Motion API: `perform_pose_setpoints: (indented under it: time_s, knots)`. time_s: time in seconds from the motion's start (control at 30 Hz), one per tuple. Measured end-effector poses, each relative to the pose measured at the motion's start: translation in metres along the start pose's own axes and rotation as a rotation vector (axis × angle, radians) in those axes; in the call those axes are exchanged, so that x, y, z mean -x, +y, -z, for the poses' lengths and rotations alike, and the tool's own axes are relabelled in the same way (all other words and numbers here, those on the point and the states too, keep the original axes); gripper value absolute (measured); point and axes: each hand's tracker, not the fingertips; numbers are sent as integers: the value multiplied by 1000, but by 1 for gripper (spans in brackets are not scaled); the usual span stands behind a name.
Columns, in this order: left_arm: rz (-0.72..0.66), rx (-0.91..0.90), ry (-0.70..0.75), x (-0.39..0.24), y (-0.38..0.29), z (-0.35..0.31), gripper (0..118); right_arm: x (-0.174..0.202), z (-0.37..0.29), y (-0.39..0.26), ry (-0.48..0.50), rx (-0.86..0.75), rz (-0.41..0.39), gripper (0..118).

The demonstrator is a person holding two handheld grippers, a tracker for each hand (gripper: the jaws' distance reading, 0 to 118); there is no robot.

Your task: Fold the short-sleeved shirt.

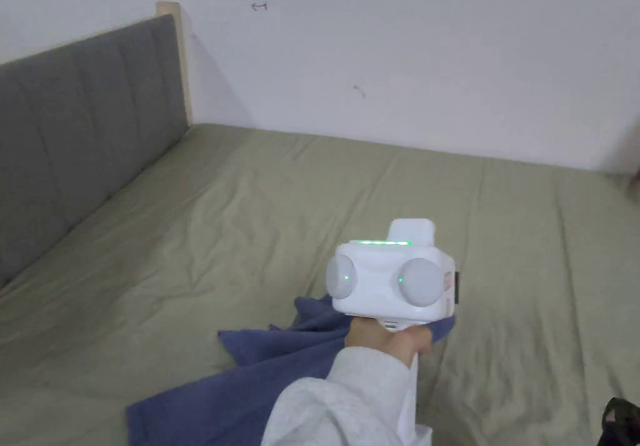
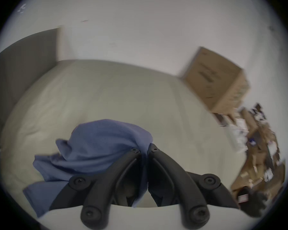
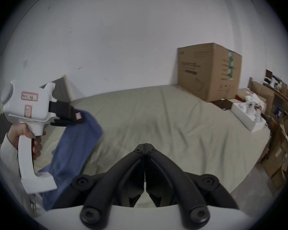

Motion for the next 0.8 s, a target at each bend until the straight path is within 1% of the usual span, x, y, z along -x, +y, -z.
perform_pose_setpoints:
  time_s: [0.03,0.13,0.2,0.23,0.3,0.33,0.4,0.43,0.47,0.5,0.53,0.57,0.6,0.63,0.67,0.73,0.77,0.8]
  knots:
    - [30,-1,-56,-26,-2,5,4,-11,-3,3,-22,-11,11,0]
    - [179,66,-200,-101,-32,27,4,-44,-12,7,-111,-32,31,0]
    - [162,163,-293,-131,-67,49,4,-65,-14,6,-162,-24,49,0]
    - [182,211,-306,-140,-85,62,4,-74,-14,4,-178,-20,61,0]
    - [285,303,-263,-154,-132,85,4,-91,-10,-3,-205,9,88,0]
    - [309,363,-257,-154,-152,96,4,-99,-8,-8,-214,23,97,0]
    - [297,449,-245,-146,-177,112,8,-109,-5,-18,-234,54,121,0]
    - [290,478,-226,-144,-185,115,19,-112,-2,-23,-235,66,129,0]
    - [320,496,-210,-144,-191,117,54,-115,0,-28,-234,78,139,0]
    - [336,469,-200,-143,-190,115,88,-116,3,-32,-234,94,149,0]
    - [340,458,-200,-143,-186,113,115,-116,7,-35,-231,114,155,0]
    - [350,446,-208,-142,-182,111,115,-114,10,-37,-229,125,159,0]
    - [347,430,-224,-139,-176,106,109,-112,11,-38,-218,130,159,0]
    - [295,349,-279,-137,-162,98,109,-109,11,-39,-203,134,154,0]
    - [314,338,-257,-132,-151,92,109,-105,11,-39,-195,138,145,0]
    - [278,311,-222,-115,-134,75,108,-95,12,-37,-172,139,126,0]
    - [232,275,-230,-98,-128,57,100,-89,12,-37,-152,137,119,0]
    - [198,250,-220,-82,-122,44,84,-83,10,-37,-135,129,114,0]
